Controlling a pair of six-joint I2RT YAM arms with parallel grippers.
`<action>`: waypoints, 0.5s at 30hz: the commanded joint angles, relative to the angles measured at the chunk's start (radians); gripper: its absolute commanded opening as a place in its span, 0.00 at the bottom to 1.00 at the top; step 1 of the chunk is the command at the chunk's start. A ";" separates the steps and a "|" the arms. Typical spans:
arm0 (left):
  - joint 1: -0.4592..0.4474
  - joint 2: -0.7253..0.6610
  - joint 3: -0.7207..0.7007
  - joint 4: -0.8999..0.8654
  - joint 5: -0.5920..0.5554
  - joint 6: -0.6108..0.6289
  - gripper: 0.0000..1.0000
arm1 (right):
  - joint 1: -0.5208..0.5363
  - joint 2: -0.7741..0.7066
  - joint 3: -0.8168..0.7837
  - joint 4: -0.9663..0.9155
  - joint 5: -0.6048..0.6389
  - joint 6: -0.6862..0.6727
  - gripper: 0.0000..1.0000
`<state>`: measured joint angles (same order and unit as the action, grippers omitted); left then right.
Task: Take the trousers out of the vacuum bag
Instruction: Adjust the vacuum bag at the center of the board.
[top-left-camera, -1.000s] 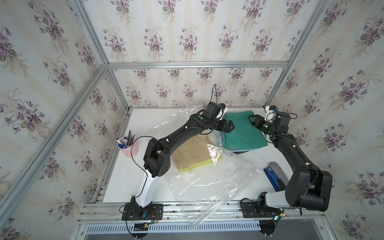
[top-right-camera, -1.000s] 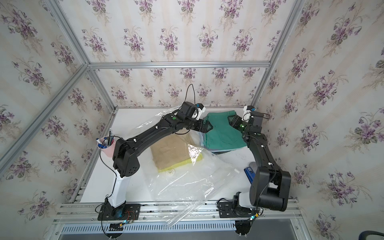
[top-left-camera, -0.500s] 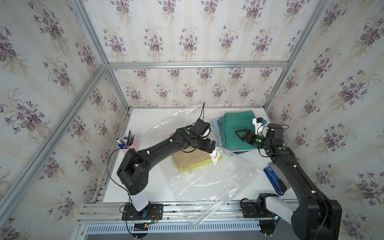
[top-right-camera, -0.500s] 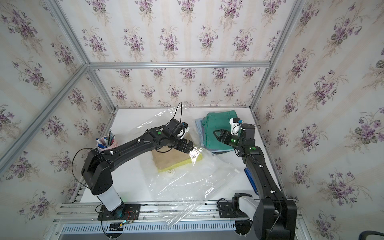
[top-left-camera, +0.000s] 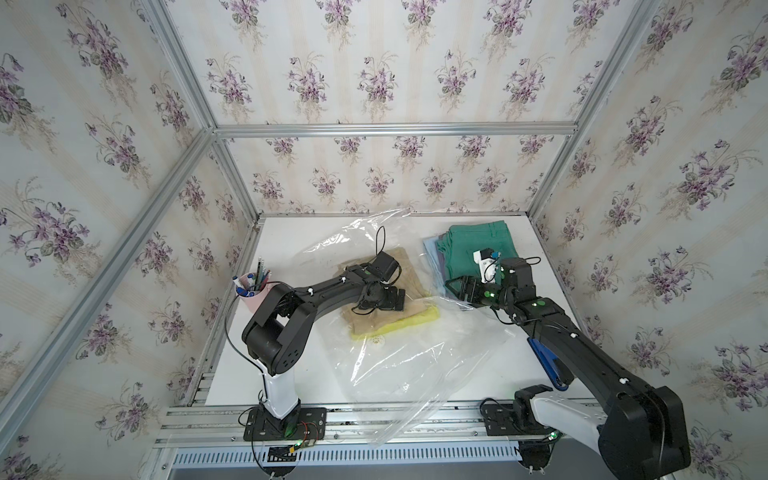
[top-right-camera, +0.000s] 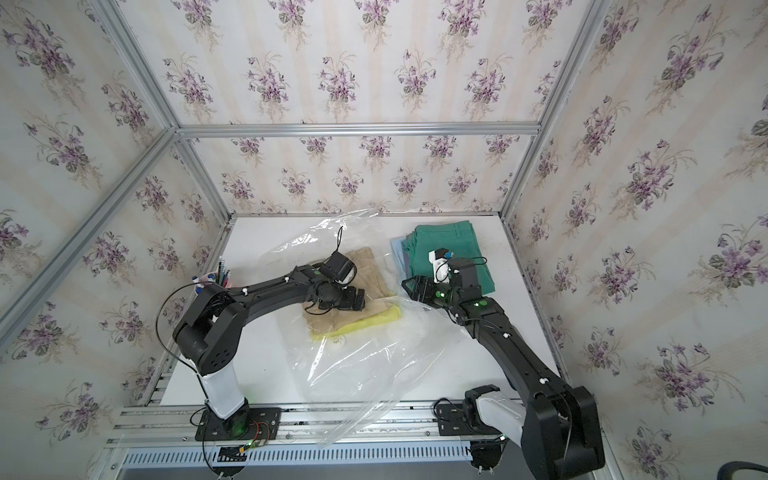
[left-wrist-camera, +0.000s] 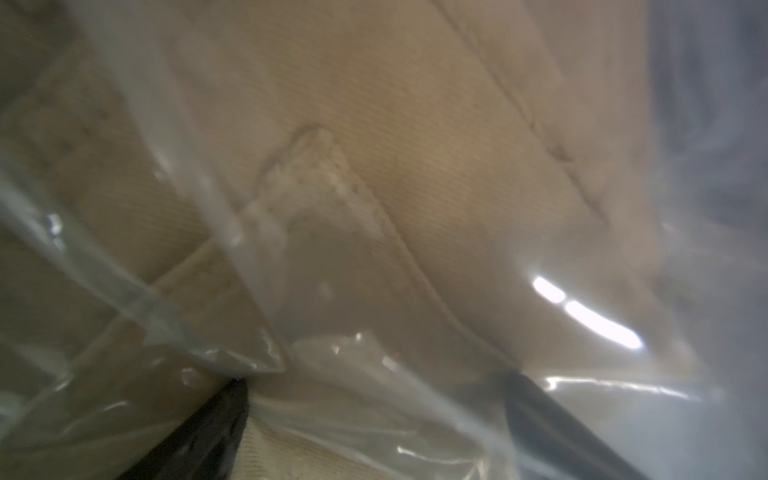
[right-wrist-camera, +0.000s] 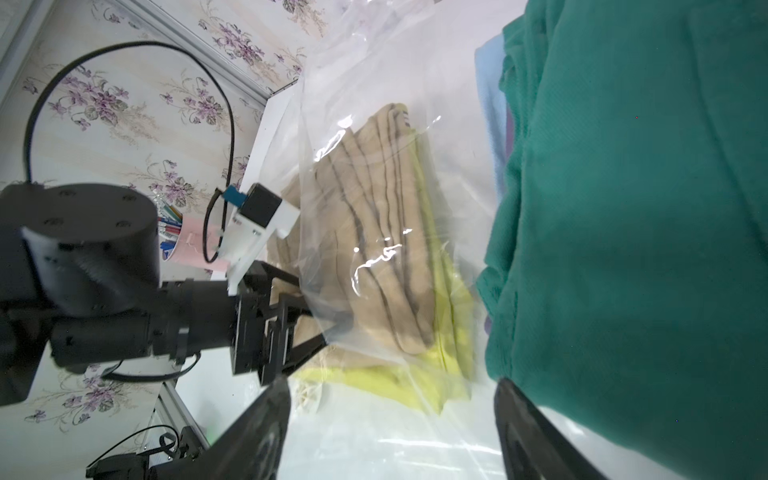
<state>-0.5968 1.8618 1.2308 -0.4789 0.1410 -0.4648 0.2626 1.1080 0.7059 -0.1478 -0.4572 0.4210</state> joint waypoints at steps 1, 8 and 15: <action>0.037 0.053 -0.004 0.026 -0.036 -0.024 0.97 | 0.009 -0.015 -0.007 0.031 0.032 0.008 0.77; 0.131 0.120 0.069 0.090 0.011 -0.034 0.96 | 0.023 -0.045 -0.034 0.066 0.038 0.018 0.77; 0.151 0.114 0.184 0.071 0.103 0.007 1.00 | 0.030 -0.129 -0.039 0.078 0.038 0.011 0.76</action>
<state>-0.4431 1.9858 1.3972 -0.3580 0.1947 -0.4747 0.2916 1.0031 0.6643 -0.0998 -0.4278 0.4385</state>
